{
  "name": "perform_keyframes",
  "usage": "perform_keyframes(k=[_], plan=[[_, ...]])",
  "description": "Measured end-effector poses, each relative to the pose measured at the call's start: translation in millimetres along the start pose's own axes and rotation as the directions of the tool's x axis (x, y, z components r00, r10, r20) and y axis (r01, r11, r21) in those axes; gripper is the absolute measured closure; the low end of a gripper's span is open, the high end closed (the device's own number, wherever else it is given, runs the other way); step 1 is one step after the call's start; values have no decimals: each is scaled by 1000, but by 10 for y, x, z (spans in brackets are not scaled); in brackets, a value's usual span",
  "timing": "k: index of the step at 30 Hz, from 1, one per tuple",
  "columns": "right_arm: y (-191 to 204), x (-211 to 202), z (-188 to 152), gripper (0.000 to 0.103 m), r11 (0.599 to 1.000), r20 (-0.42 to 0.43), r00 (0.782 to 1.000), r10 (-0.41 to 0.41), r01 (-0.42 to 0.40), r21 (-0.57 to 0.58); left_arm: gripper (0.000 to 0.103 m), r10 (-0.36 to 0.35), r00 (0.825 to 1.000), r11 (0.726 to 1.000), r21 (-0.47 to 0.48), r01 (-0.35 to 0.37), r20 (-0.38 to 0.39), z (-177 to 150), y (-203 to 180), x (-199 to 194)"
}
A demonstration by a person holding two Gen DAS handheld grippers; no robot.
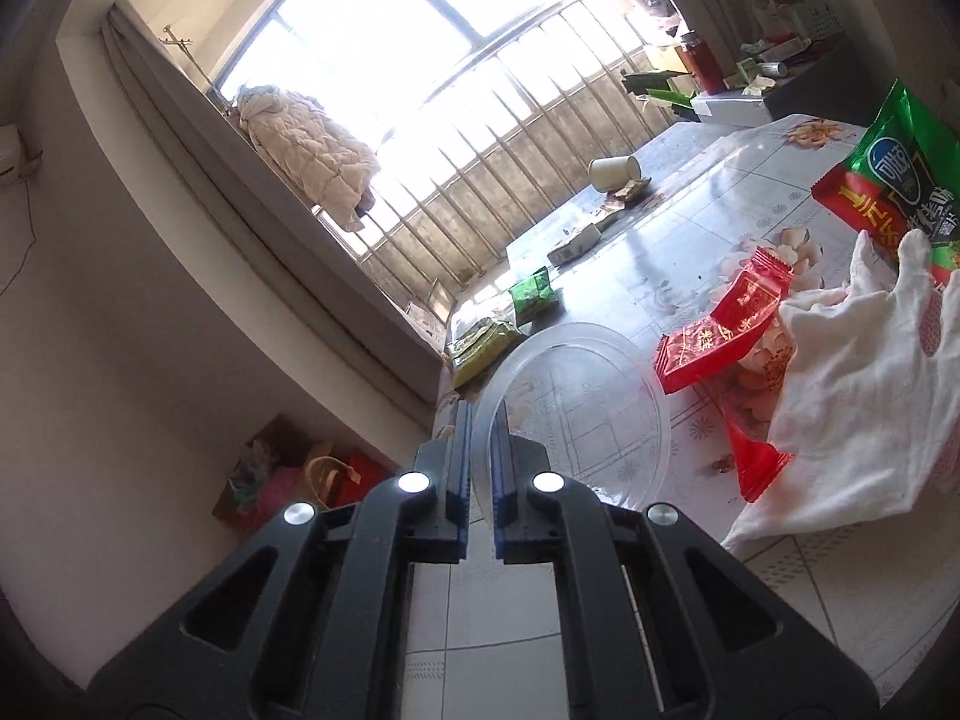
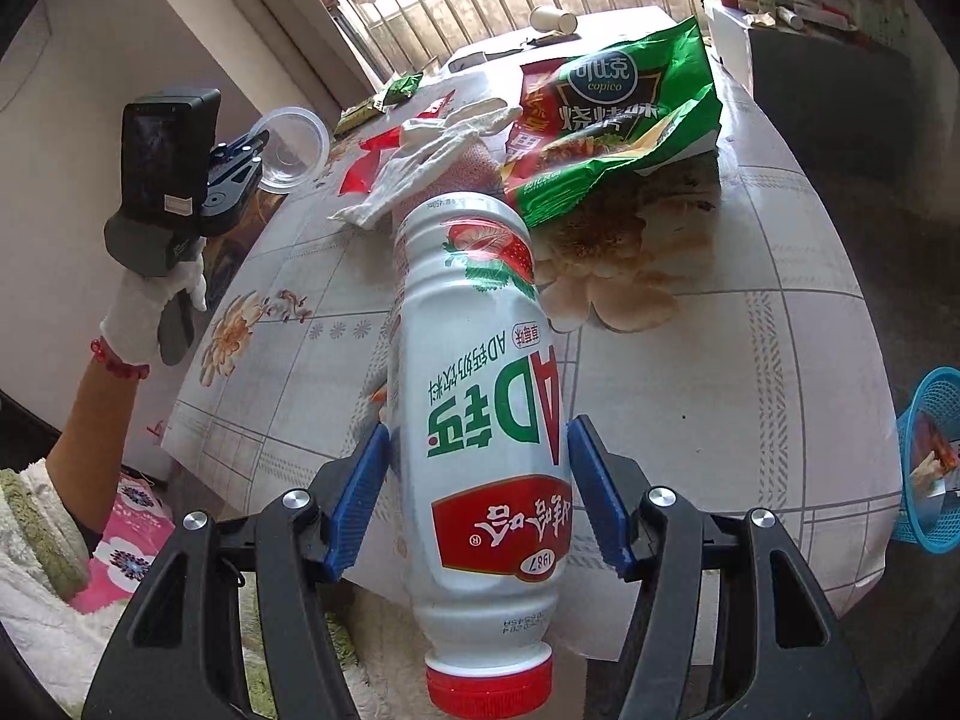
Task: Collect trash
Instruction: 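Grasp the clear plastic cup with the left tool, then carry the cup and milk bottle to the blue wastebasket and release both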
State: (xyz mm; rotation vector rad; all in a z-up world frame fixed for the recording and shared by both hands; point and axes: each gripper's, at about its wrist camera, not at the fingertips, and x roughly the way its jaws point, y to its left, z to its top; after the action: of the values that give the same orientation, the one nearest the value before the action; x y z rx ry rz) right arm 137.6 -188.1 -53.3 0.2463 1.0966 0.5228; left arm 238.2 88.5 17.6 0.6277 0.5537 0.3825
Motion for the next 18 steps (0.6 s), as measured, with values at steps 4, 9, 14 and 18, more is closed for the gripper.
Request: perform_keyframes(k=[4, 9, 14, 18], plan=[[7, -2, 2, 43, 1000, 5, 1000, -8, 8, 6, 99, -65, 998, 991, -121, 64, -5, -2, 342, -201], [-31, -23, -16, 43, 999, 19, 1000, 2, -3, 48, 99, -255, 967, 928, -279, 247, 8, -115, 675, -512], [-175, -50, -49, 44, 983, 29, 995, 92, -95, 155, 99, -499, 866, 786, -402, 469, 33, -326, 742, -755], [-282, -105, -104, 44, 958, 55, 985, 162, -171, 232, 99, -581, 812, 719, -436, 542, 51, -493, 616, -918]])
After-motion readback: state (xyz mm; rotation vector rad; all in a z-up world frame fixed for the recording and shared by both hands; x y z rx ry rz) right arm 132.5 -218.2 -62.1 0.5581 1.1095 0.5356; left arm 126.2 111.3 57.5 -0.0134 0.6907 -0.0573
